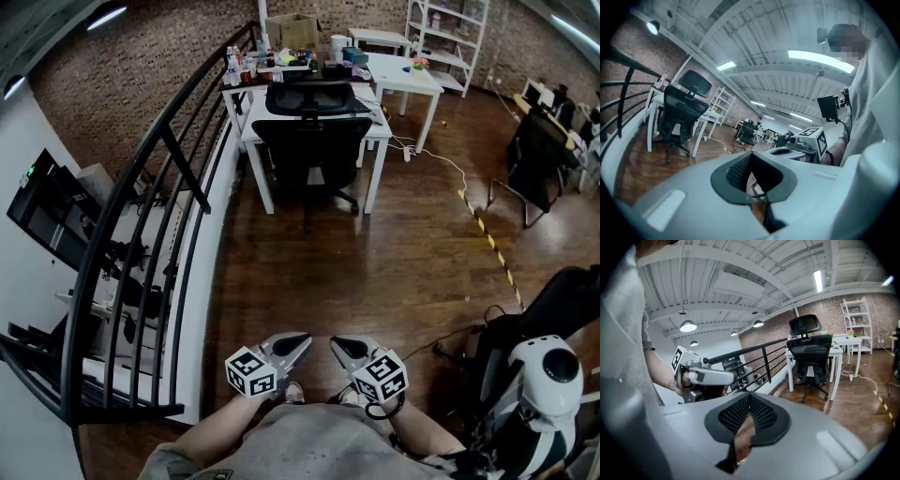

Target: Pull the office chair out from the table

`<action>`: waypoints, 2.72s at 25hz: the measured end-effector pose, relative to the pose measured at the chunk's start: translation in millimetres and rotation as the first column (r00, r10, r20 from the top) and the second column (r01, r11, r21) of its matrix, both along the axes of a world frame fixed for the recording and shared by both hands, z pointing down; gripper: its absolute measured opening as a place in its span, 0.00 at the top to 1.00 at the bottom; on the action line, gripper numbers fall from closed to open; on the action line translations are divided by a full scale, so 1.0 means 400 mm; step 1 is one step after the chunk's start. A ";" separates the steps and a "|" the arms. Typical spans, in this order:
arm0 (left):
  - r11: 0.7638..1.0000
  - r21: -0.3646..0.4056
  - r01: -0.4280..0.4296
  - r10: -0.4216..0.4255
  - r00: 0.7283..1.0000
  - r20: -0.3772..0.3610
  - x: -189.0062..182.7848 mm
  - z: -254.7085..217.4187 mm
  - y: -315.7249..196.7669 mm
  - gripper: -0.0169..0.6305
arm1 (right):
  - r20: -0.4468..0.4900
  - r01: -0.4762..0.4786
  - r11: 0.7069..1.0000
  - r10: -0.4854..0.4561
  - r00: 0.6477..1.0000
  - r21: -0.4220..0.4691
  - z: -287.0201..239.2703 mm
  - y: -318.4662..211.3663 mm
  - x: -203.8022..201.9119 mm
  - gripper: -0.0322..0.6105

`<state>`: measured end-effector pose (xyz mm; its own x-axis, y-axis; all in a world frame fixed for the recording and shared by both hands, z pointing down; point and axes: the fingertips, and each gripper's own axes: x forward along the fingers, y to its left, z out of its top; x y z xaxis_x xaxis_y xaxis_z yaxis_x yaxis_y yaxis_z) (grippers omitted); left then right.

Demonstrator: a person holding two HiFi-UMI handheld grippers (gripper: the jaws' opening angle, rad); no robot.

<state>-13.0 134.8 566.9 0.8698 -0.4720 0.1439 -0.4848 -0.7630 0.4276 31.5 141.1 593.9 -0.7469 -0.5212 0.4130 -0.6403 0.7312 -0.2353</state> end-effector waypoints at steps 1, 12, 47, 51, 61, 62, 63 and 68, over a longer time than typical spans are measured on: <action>0.999 0.044 -0.001 0.001 1.000 0.010 -0.001 -0.029 -0.024 1.00 | 0.001 -0.005 0.999 0.005 1.000 0.032 -0.028 -0.026 -0.001 0.94; 0.970 0.243 -0.005 0.007 1.000 -0.007 -0.007 -0.217 -0.115 1.00 | 0.016 -0.049 0.978 0.047 0.999 0.201 -0.206 -0.133 -0.020 0.94; 0.956 0.292 -0.002 0.002 1.000 0.000 -0.103 -0.268 -0.511 1.00 | 0.039 -0.114 0.954 0.107 0.993 0.279 -0.271 -0.536 -0.124 0.94; 0.957 0.290 0.012 -0.016 1.000 0.012 -0.049 -0.277 -0.628 1.00 | 0.047 -0.093 0.957 0.083 0.995 0.276 -0.280 -0.659 -0.069 0.94; 0.948 0.308 0.079 -0.090 0.996 0.022 0.060 -0.303 -0.933 1.00 | 0.032 -0.027 0.954 0.018 0.999 0.297 -0.306 -0.967 0.058 0.94; 0.947 0.308 0.090 -0.101 0.995 0.020 0.059 -0.308 -0.960 1.00 | 0.031 -0.021 0.954 0.012 0.999 0.298 -0.310 -0.994 0.061 0.94; 0.947 0.306 0.100 -0.111 0.994 0.019 0.057 -0.310 -0.984 1.00 | 0.031 -0.015 0.955 0.006 0.999 0.296 -0.312 -1.018 0.063 0.94; 0.946 0.291 0.143 -0.154 0.988 0.014 0.047 -0.307 -1.085 1.00 | 0.030 0.013 0.959 -0.023 0.999 0.284 -0.310 -1.117 0.059 0.94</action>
